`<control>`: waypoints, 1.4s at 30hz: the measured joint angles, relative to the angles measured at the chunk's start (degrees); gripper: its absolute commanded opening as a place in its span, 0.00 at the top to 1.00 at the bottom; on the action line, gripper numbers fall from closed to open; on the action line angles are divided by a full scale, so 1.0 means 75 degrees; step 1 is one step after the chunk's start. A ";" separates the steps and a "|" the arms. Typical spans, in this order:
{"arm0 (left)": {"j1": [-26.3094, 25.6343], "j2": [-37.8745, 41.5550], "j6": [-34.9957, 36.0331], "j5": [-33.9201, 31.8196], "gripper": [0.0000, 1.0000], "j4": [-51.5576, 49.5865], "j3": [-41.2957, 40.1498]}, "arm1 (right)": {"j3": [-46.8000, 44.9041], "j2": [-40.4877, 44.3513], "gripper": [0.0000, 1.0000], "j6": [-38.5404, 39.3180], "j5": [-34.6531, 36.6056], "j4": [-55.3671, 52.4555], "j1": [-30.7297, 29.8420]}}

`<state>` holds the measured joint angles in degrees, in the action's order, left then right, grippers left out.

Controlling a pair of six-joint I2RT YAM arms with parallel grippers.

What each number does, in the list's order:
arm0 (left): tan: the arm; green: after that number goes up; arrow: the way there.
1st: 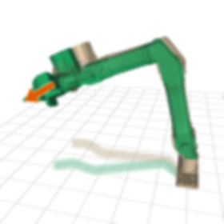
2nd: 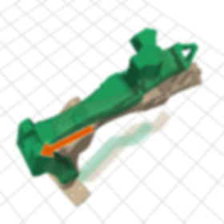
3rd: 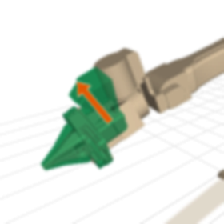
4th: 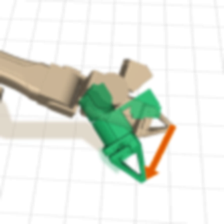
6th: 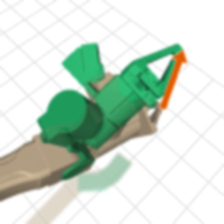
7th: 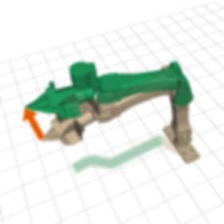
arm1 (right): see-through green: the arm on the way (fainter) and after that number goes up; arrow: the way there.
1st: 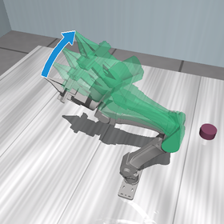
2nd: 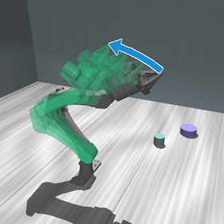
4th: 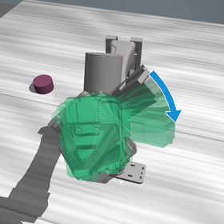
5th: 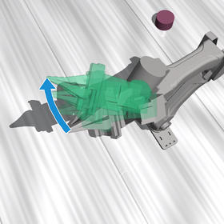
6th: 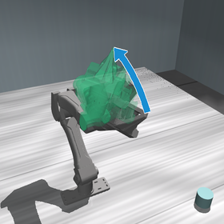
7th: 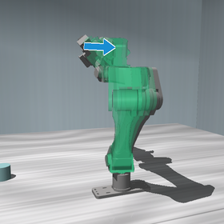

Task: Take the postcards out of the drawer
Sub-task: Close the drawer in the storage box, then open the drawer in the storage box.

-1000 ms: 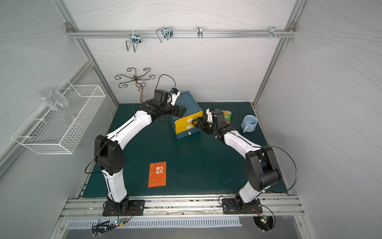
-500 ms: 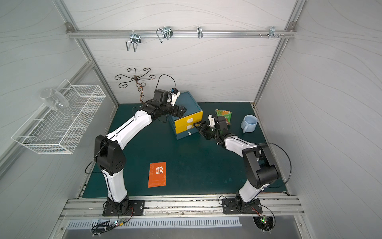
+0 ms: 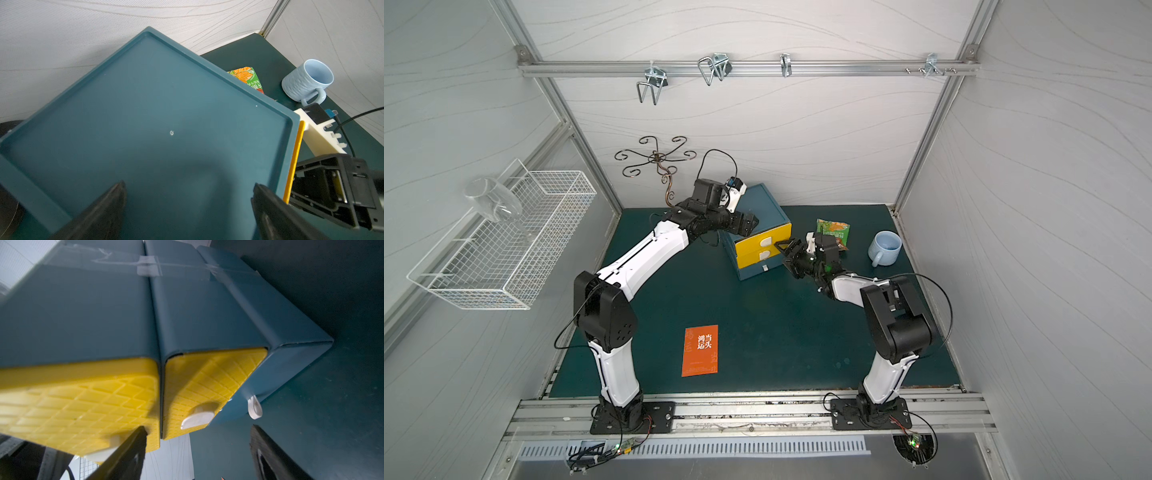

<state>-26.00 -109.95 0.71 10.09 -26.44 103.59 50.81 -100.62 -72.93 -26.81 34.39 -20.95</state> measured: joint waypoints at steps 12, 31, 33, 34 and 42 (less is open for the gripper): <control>0.0000 0.0073 -0.0006 0.0023 0.01 -0.0032 -0.0064 | 0.0396 -0.0248 0.21 -0.0388 0.0096 -0.0050 0.0035; 0.0000 0.0114 0.0000 0.0122 0.01 -0.0090 -0.0087 | -0.0119 -0.1142 0.38 -0.1309 0.0017 0.1810 -0.0280; 0.0000 0.0114 0.0003 0.0128 0.01 -0.0090 -0.0087 | -0.0163 -0.1329 0.38 -0.1457 0.0023 0.2142 -0.0329; 0.0000 0.0114 0.0003 0.0134 0.01 -0.0090 -0.0087 | -0.0198 -0.1384 0.38 -0.1521 0.0029 0.2273 -0.0356; 0.0000 0.0114 0.0026 0.0146 0.01 -0.0085 -0.0102 | -0.0329 -0.1425 0.36 -0.1702 0.0172 0.2993 -0.0475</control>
<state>-26.00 -109.10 0.91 11.18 -27.07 102.83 48.34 -111.31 -85.69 -25.52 56.84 -24.51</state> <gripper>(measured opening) 0.986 0.639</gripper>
